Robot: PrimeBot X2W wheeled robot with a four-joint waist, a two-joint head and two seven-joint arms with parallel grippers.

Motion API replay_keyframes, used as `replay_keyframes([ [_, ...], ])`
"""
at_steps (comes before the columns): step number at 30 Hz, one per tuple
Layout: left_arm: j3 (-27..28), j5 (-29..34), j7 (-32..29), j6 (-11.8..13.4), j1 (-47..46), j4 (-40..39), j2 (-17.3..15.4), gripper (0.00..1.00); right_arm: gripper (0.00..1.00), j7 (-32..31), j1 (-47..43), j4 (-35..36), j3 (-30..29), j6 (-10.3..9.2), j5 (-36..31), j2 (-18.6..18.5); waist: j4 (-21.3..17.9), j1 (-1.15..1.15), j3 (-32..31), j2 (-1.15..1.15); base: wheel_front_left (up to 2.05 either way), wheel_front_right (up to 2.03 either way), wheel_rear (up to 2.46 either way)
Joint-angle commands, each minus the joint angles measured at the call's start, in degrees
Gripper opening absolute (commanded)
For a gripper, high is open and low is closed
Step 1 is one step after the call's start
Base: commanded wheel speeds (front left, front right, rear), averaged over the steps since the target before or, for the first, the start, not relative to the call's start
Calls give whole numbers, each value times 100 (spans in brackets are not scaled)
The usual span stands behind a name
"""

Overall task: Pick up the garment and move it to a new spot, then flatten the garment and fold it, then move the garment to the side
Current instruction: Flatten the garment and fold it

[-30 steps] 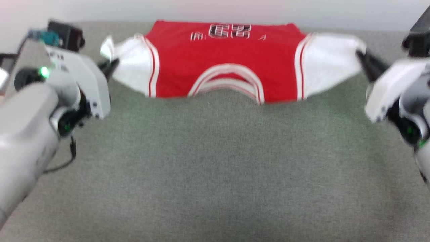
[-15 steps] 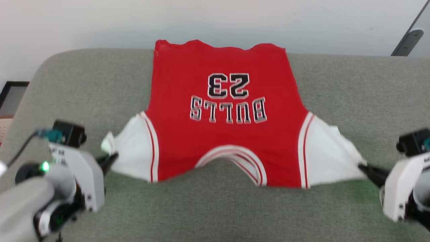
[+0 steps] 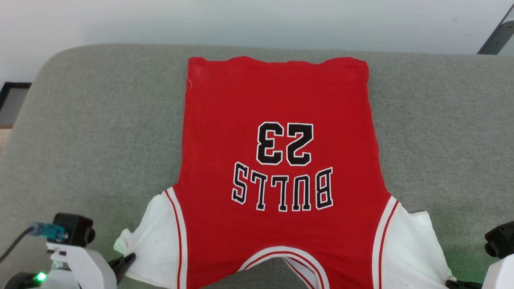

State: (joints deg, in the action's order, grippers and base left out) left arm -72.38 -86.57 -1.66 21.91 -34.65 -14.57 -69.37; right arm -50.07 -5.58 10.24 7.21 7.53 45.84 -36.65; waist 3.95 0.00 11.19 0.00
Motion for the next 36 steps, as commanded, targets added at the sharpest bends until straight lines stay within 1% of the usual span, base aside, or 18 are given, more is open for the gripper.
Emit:
replay_keyframes([
  [1, 3, -20, 44, 48, 80, -4, -26, 0, 0, -37, -40, 55, -90, -9, -66, 75, 14, 0, 58, 0, 0, 0, 0],
  [5, -13, 62, 124, 61, 174, 72, 132, 0, 0, -129, -161, 156, -264, -9, -399, 389, 39, 0, 151, 0, 0, 0, 0],
  [9, -24, 219, 120, 13, 103, 312, 329, 0, 0, -106, 9, 20, -211, -9, -751, 672, 46, 0, 216, 0, 0, 0, 0],
  [10, -24, 245, 126, -20, 72, 358, 376, 0, 9, -133, 36, -28, -165, -9, -859, 693, 49, 0, 226, 0, 0, 0, 0],
  [11, -24, 278, 126, -34, 56, 396, 406, 0, 40, -118, 77, -70, -143, -9, -946, 733, 52, 0, 235, 0, 0, 0, 0],
  [12, -26, 297, 111, -56, 44, 429, 441, 0, 98, -99, 134, -100, -138, -9, -1000, 791, 51, 0, 243, 0, 0, 0, 0],
  [13, -29, 331, 112, -82, 23, 453, 482, 0, 100, -110, 178, -122, -135, -9, -1042, 828, 53, 0, 253, 0, 0, 0, 0],
  [17, -17, 423, 174, -145, -32, 513, 596, 0, 100, -176, 312, -23, -226, -9, -1192, 873, 83, 0, 320, 0, 0, 0, 0],
  [22, -2, 533, 213, -204, -130, 500, 703, 0, 100, -328, 659, 483, -522, -9, -1205, 869, 172, 0, 483, 0, 0, 0, 0],
  [25, 8, 626, 203, -226, -205, 483, 785, 0, 100, -254, 1122, 734, -754, -9, -1302, 952, 253, 0, 640, 0, 0, 0, 0],
  [27, 13, 694, 189, -279, -297, 492, 883, 0, 100, -32, 1580, 731, -875, -9, -1489, 1012, 331, 0, 763, 0, 0, 0, 0],
  [29, 10, 765, 173, -332, -375, 532, 979, 0, 100, 275, 2103, 563, -856, -9, -1701, 1128, 417, 0, 894, 0, 0, 0, 0],
  [31, 13, 829, 151, -388, -463, 585, 1077, 0, 100, 599, 2660, 224, -766, -9, -1952, 1226, 499, 0, 1015, 0, 0, 0, 0],
  [36, 17, 997, 72, -549, -709, 746, 1345, 0, 100, 1214, 4089, -1156, -389, -9, -2386, 1446, 748, 0, 1309, 0, 0, 0, 0],
])
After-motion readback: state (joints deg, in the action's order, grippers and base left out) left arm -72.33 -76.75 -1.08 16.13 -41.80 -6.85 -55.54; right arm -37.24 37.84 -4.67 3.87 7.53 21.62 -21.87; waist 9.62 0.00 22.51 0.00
